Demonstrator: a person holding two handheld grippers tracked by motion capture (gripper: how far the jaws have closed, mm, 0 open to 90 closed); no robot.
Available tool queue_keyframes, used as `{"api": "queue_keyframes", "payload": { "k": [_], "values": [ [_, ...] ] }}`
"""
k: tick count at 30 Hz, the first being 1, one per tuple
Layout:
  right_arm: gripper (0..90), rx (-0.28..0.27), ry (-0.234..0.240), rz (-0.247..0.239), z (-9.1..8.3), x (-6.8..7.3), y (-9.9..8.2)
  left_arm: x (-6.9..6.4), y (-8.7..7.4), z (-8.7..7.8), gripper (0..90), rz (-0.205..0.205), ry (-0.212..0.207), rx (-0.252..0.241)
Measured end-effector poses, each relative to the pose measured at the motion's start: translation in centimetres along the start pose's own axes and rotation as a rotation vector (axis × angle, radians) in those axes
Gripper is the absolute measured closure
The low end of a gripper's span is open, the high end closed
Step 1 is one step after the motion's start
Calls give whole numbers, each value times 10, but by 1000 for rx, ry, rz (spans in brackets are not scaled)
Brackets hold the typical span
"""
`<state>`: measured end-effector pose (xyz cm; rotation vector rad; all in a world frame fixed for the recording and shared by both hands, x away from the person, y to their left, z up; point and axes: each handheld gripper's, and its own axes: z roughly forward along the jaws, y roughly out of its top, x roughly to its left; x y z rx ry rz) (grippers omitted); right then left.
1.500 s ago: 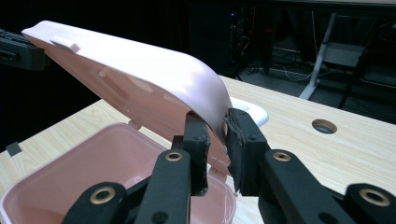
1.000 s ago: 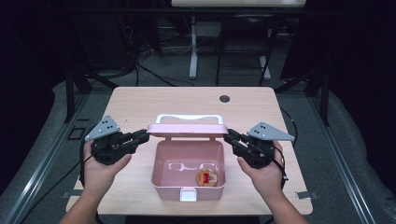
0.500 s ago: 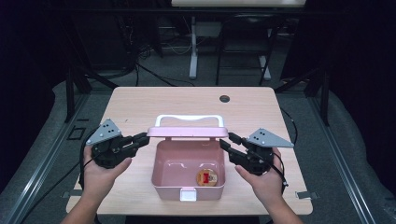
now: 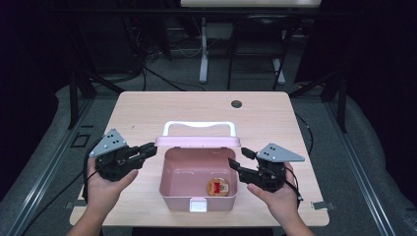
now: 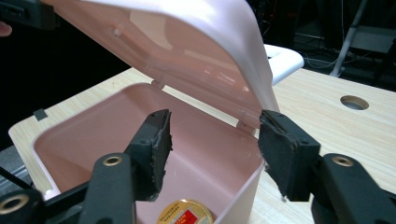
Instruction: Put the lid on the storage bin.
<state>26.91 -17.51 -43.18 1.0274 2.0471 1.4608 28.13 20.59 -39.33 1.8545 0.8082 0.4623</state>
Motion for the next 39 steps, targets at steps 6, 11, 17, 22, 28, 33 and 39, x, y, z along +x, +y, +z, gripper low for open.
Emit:
{"api": "queue_keyframes", "payload": {
  "k": [6,11,17,22,28,33,39],
  "values": [
    [380,22,0,6,-1,-2,-4,0,-1,0,804,-4,-1,-4],
    [376,41,17,70,-3,-3,-7,0,-1,0,803,-10,-3,-8],
    [302,23,17,46,-5,-2,-8,-2,-1,1,801,-10,1,-8],
    [266,35,19,42,-4,-1,-8,-2,-3,0,800,-18,-3,-15],
    [311,36,19,25,-5,2,-8,-4,-6,-2,800,-7,-3,-4],
    [374,28,21,8,-8,5,-9,-6,-9,-4,801,-7,-6,-3],
    [414,33,23,1,-13,7,-12,-9,-13,-7,802,-3,-11,1]
  ]
}}
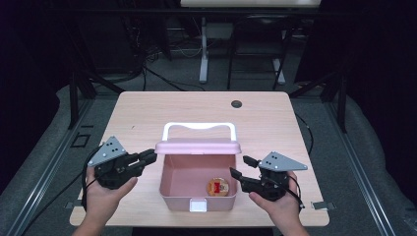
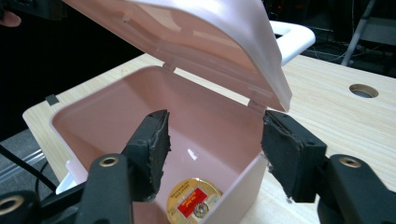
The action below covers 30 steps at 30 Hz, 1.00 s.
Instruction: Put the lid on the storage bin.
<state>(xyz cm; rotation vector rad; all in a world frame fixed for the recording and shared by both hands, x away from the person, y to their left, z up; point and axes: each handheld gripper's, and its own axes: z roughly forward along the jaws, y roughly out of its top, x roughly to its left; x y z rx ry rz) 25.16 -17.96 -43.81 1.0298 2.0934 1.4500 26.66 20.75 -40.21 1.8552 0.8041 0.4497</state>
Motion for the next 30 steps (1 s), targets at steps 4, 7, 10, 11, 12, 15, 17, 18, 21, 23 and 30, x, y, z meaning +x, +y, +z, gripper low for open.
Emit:
{"api": "queue_keyframes", "payload": {
  "k": [4,7,10,11,12,15,17,18,21,23,30],
  "values": [
    [435,-4,-3,-3,-3,-1,-3,-2,-2,-1,803,0,-4,7],
    [477,-8,0,-11,-6,-2,-5,-4,-4,-1,802,2,-3,7],
    [508,-9,6,-13,-7,-2,-6,-5,-6,-2,803,0,-6,11],
    [508,-6,5,-11,-8,-2,-7,-5,-7,-3,802,3,-7,16],
    [508,-3,4,-10,-7,-2,-7,-5,-8,-3,803,-1,-7,18],
    [511,0,8,-4,-5,-2,-7,-6,-9,-3,803,-3,-8,19],
    [511,-3,8,-6,-4,-2,-7,-7,-10,-3,804,-4,-9,19],
    [514,-4,9,-3,-4,-1,-6,-7,-11,-4,804,-6,-10,19],
    [540,-8,12,0,-4,-1,-6,-7,-12,-4,809,-12,-14,19],
    [553,-9,19,6,-4,-1,-5,-7,-13,-5,813,-20,-17,22],
    [575,-20,21,1,-6,-2,-4,-8,-16,-7,835,-24,-23,26]
  ]
}}
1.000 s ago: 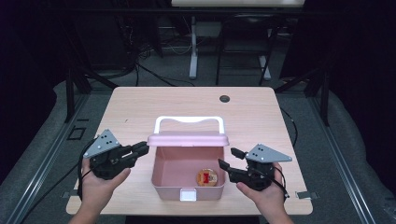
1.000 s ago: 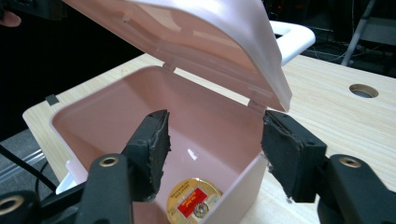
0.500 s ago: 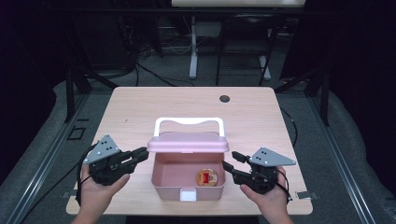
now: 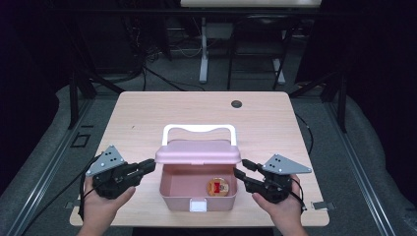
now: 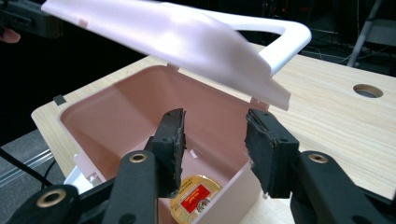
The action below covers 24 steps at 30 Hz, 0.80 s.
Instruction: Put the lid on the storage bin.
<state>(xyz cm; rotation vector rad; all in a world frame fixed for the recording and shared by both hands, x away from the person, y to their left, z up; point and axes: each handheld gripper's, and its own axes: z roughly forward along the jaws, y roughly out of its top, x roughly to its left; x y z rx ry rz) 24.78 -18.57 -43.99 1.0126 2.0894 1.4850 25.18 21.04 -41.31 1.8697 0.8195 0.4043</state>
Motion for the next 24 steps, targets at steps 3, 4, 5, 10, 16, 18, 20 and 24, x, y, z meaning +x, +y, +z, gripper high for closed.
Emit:
{"api": "queue_keyframes", "payload": {
  "k": [3,4,5,10,16,18,20,24],
  "values": [
    [582,-8,6,11,1,0,2,-1,-2,0,835,-8,-4,-1],
    [583,-8,6,10,1,0,2,-1,-3,0,834,-5,-3,1],
    [584,-7,6,7,1,1,2,-1,-4,-1,835,-9,-6,3],
    [584,-2,10,-2,0,3,0,-3,-9,-1,835,-20,-10,-2],
    [578,6,12,9,-1,1,-2,-3,-13,-1,836,-24,-15,1],
    [574,6,14,16,-1,0,-3,-3,-14,-1,835,-23,-15,1],
    [574,15,13,22,-1,-1,-5,-3,-15,-1,836,-19,-13,0],
    [574,22,7,27,-4,-4,-8,-5,-17,-1,835,-28,-12,-4]
  ]
}}
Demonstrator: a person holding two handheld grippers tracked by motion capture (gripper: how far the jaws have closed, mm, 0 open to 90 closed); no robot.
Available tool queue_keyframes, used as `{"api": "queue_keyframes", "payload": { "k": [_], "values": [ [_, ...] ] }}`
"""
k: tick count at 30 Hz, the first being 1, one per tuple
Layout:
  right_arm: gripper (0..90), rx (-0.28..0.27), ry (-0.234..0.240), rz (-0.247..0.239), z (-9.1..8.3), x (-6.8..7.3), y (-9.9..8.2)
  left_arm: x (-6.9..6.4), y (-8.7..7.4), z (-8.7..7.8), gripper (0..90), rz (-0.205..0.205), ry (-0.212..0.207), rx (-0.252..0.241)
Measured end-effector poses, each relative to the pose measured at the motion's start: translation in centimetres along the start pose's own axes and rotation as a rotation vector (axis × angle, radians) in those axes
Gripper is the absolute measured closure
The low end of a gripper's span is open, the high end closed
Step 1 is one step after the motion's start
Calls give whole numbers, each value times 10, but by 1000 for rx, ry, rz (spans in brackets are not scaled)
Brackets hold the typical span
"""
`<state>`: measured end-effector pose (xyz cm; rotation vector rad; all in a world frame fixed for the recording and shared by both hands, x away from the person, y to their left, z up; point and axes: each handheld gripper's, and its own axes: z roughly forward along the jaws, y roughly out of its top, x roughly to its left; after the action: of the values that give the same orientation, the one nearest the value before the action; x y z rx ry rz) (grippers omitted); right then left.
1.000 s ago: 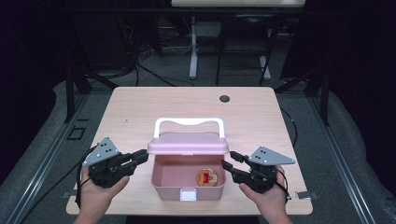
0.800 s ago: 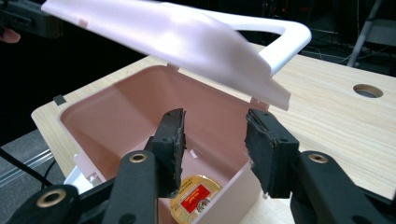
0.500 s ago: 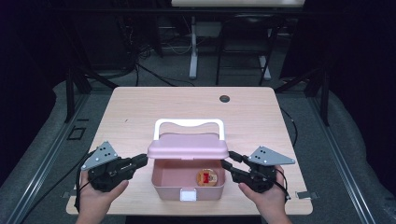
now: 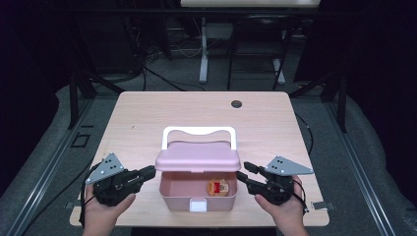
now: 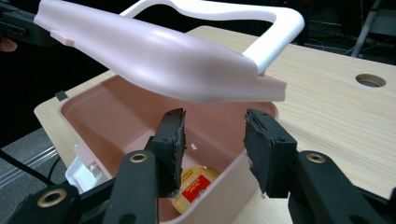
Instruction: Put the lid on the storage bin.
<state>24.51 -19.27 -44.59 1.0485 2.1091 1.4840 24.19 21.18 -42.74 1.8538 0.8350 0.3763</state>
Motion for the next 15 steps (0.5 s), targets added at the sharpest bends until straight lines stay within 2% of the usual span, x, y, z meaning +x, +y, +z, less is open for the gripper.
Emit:
{"api": "queue_keyframes", "payload": {
  "k": [6,11,15],
  "values": [
    [553,15,-28,13,-6,-9,-5,-1,-2,0,835,-4,2,-2],
    [547,3,-35,53,-10,-17,-9,-2,-3,-1,835,11,3,9],
    [545,-6,-50,57,-11,-21,-10,-1,-6,0,835,5,-4,3]
  ]
}}
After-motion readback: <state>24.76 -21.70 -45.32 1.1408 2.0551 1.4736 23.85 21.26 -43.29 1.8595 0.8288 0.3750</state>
